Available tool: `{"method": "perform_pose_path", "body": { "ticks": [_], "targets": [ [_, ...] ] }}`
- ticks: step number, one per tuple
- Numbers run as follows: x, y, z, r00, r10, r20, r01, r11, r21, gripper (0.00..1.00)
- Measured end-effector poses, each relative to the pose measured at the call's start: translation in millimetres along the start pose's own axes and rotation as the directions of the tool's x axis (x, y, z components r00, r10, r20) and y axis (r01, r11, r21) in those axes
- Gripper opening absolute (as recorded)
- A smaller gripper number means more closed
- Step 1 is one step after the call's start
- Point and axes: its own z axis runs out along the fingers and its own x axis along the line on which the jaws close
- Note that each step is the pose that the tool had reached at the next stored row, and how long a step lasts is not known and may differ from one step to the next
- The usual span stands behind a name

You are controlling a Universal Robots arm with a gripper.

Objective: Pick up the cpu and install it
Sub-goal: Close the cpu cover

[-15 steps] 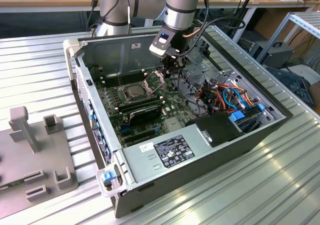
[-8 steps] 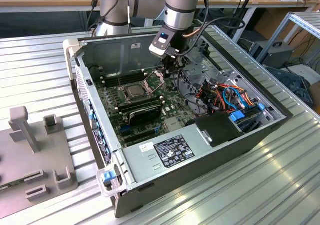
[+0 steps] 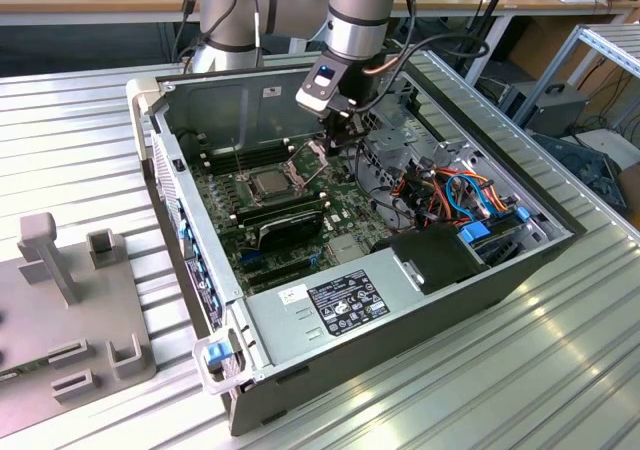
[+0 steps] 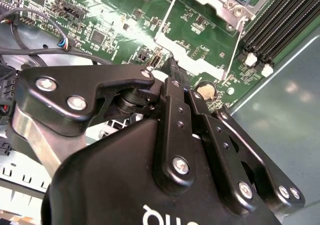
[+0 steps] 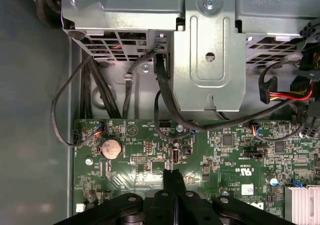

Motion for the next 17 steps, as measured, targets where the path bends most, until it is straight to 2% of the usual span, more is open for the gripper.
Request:
{"method": "perform_pose_path", "body": {
  "ticks": [3, 5, 7, 11, 12, 13, 15, 16, 17],
  "targets": [
    [-0.2, -8.0, -1.5, 1.0, 0.001, -0.0001, -0.001, 0.9999, -0.014, 0.11],
    [-0.3, -14.7, -2.7, 1.0, 0.002, 0.0, -0.002, 0.9996, -0.0268, 0.11],
    [-0.3, -18.6, -3.1, 1.0, 0.002, -0.0003, -0.002, 0.9994, -0.0356, 0.11],
    [-0.4, -19.0, -3.2, 1.0, 0.002, -0.0001, -0.002, 0.9994, -0.0355, 0.11],
    [-0.4, -19.0, -3.3, 1.0, 0.002, 0.0001, -0.002, 0.9995, -0.0318, 0.11],
    [-0.4, -19.0, -3.2, 1.0, 0.002, -0.0004, -0.002, 0.9997, -0.0252, 0.11],
    [-0.4, -19.0, -2.8, 1.0, 0.0, -0.0022, 0.0, 1.0, -0.0054, 0.11],
    [-0.3, -19.0, -2.5, 1.0, 0.0, -0.0043, 0.0, 1.0, 0.0098, 0.11],
    [-0.3, -19.1, -2.0, 1.0, -0.001, -0.0055, 0.001, 0.9998, 0.0174, 0.11]
  ]
}}
